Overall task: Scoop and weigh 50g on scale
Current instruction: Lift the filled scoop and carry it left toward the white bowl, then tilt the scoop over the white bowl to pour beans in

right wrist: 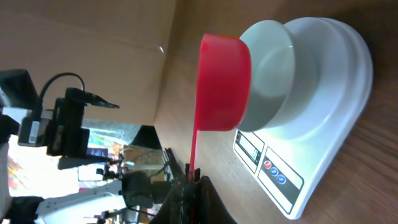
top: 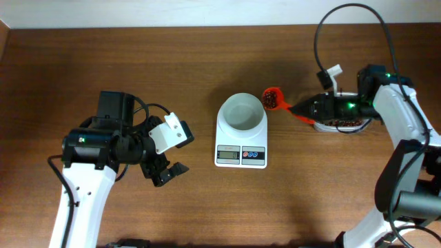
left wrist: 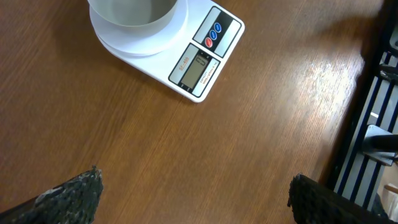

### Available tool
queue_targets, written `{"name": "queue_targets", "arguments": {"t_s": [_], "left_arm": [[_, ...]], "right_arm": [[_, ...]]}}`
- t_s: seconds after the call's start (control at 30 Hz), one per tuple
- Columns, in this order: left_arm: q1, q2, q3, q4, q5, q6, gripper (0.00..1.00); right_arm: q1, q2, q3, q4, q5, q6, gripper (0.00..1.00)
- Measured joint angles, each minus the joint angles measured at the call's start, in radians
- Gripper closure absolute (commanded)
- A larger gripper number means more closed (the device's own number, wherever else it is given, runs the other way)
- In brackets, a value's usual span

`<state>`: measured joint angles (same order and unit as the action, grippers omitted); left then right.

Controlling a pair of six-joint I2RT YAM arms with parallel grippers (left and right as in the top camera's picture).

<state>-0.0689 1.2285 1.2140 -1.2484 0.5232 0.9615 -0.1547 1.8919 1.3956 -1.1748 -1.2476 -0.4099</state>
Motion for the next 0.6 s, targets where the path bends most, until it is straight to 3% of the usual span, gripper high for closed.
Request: {"name": "queue_targets", "arguments": {"t_s": [0.6], "left_arm": [[0.0, 0.0, 0.0, 0.0, 0.0, 0.0, 0.01]], "right_arm": [[0.147, 0.0, -0.001, 0.216, 0.117, 0.093, 0.96]]}}
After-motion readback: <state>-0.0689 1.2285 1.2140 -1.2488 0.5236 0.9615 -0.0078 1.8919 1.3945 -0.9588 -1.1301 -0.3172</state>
